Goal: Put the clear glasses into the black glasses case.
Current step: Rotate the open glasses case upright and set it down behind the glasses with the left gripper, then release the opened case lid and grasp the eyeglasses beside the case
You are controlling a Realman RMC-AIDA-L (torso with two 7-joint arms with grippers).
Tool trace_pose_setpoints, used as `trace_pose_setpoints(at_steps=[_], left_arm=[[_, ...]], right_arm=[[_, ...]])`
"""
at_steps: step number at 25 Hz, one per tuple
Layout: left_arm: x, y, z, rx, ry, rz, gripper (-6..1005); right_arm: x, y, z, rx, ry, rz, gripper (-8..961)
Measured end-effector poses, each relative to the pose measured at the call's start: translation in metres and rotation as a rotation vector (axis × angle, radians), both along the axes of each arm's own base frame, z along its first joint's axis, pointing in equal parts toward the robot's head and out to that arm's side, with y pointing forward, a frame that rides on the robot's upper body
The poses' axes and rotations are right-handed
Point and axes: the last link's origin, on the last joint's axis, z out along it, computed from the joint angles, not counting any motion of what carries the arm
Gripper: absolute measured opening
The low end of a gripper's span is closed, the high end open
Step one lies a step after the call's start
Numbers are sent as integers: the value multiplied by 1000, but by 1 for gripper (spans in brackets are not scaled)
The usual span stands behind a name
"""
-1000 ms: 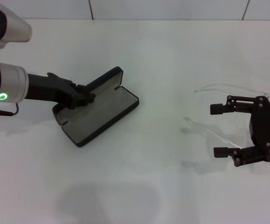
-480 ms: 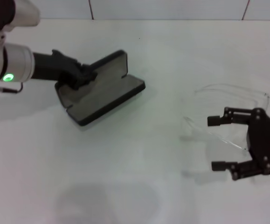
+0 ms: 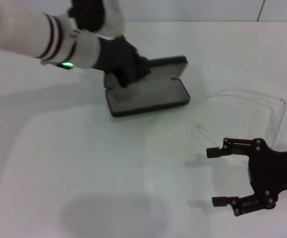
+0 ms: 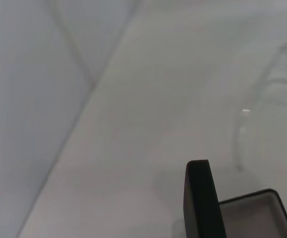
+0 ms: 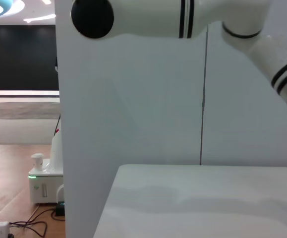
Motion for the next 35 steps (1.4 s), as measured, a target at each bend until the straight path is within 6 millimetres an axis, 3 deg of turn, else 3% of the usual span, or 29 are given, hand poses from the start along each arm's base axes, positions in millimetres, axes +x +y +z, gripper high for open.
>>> trace_pose_setpoints(at_steps=[10,25,30,35], left_arm=[[25,-17,-28,-119,33,-206,246],[25,-21,-34,-125,33,-216,276],[27,-25,-24,-121,-116,-176,356],[25,-49,3,-167,-418,-192,454]], right_arm=[[10,-8,0,37,8,-7,847],[9,-4,4,46,5,-4,845],[9,-1,9,69,7,-5,845],[7,13,28,166,18,3,844]])
